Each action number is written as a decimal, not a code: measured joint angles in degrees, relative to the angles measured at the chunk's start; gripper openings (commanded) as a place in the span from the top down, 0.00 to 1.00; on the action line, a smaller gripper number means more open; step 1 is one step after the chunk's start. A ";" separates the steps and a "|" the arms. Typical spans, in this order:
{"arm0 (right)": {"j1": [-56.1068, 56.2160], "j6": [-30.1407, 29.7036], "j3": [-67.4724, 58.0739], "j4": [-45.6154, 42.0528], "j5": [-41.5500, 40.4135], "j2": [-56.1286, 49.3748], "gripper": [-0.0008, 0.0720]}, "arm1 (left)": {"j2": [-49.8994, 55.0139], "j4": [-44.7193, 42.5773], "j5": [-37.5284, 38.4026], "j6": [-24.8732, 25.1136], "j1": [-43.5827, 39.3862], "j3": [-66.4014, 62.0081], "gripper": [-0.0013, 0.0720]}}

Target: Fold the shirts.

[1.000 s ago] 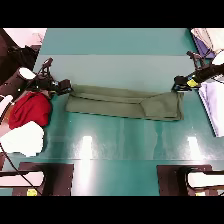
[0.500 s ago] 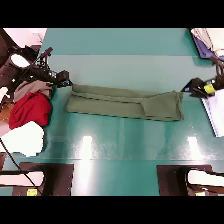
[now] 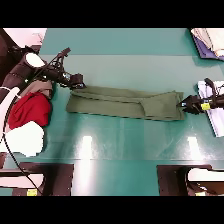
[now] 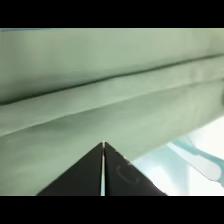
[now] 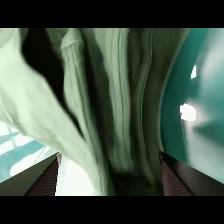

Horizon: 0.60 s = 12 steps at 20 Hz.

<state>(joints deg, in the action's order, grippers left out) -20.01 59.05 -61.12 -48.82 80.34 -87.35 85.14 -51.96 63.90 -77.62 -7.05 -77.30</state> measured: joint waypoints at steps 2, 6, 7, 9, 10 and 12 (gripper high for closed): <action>0.92 -1.31 -0.94 1.09 -0.90 -2.27 0.02 | 0.02 0.02 -0.31 -0.04 -1.57 0.00 0.94; 3.91 -2.47 -2.34 2.89 -1.29 -6.23 0.25 | 0.09 0.07 -0.76 -0.28 -3.39 0.00 0.95; 4.66 -2.60 -2.47 2.86 -2.10 -6.86 0.37 | 0.13 0.04 -0.76 -0.33 -3.76 0.00 0.95; 5.68 -2.78 -2.64 2.80 -3.98 -7.63 0.82 | 0.20 0.22 -0.87 -0.83 -4.50 0.00 0.95; 5.97 -2.84 -2.67 2.73 -4.68 -7.87 0.96 | 0.26 0.17 -1.22 -1.16 -4.87 0.00 0.95; 6.14 -2.99 -2.75 4.15 -5.07 -7.82 0.97 | 0.46 0.13 -2.99 -1.60 -6.23 -0.07 0.95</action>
<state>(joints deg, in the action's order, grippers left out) -13.87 56.05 -63.88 -44.66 75.26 -95.18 85.60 -51.83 60.90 -79.22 -13.28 -77.36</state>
